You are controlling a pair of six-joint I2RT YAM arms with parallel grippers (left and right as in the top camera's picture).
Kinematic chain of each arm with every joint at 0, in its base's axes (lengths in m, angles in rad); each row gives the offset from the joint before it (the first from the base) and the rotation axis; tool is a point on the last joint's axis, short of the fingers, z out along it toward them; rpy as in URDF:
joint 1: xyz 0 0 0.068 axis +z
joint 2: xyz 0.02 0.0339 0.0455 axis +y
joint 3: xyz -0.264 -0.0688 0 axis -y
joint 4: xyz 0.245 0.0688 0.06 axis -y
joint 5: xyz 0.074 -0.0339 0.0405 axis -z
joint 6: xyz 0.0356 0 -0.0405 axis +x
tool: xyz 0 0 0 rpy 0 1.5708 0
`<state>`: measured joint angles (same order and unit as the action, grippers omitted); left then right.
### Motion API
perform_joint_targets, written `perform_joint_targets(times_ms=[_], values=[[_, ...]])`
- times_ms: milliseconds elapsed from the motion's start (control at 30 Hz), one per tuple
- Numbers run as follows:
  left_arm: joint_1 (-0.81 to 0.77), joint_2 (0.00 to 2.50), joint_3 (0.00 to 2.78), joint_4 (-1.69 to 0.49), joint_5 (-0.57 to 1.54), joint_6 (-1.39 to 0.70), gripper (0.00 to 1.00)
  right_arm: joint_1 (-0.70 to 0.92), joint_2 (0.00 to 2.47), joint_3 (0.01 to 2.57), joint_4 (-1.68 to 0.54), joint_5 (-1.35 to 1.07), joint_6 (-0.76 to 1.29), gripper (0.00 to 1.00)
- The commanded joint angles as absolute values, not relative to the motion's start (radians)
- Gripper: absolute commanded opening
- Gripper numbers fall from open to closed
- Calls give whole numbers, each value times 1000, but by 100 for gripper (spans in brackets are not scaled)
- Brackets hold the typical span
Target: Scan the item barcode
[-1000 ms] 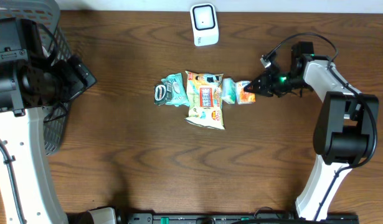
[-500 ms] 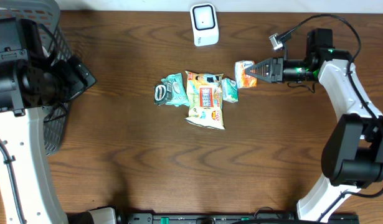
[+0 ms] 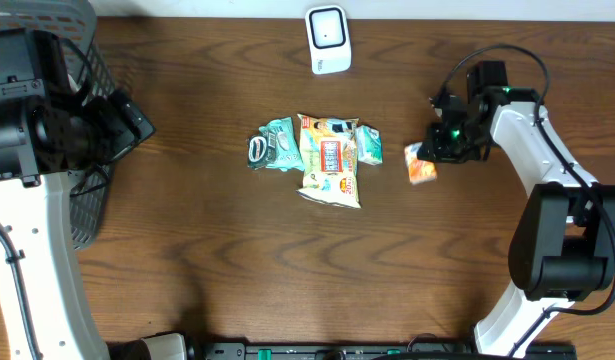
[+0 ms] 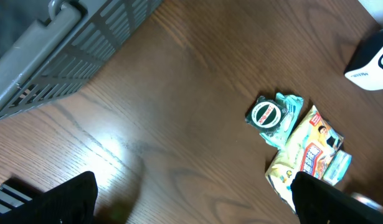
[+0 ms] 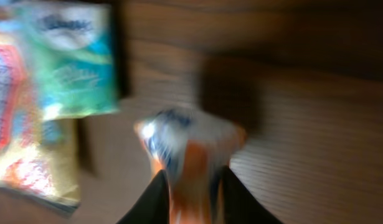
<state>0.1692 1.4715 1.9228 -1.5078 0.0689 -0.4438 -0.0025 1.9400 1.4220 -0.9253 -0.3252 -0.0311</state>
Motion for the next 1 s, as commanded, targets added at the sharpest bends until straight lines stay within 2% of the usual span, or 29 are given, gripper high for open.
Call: perform_joint_targets(times_ms=[0,67,100,200,433,567,767,867,967], values=[[174,1470,1928,-1510,62,-435,98,4,1933,1407,-912,-208,-1,27],[174,1470,1928,-1510,62,-435,98,4,1933,1407,-905,-208,-1,40],[174,1470,1928,-1510,62,-435,98,4,1933,1407,-904,-215,-1,43],[174,1470,1928,-1510,62,-435,98,9,1933,1407,-908,-227,-2,45],[174,1470,1928,-1510,62,-435,98,75,1933,1407,-925,-262,-84,40],[174,1470,1928,-1510,62,-435,98,138,1933,1404,-958,-84,-72,38],[174,1470,1928,-1510,62,-435,98,203,1933,1350,-935,153,28,45],[174,1470,1928,-1510,62,-435,98,226,1934,1295,-873,170,29,55],[174,1470,1928,-1510,62,-435,98,232,1934,1234,-797,216,30,58]])
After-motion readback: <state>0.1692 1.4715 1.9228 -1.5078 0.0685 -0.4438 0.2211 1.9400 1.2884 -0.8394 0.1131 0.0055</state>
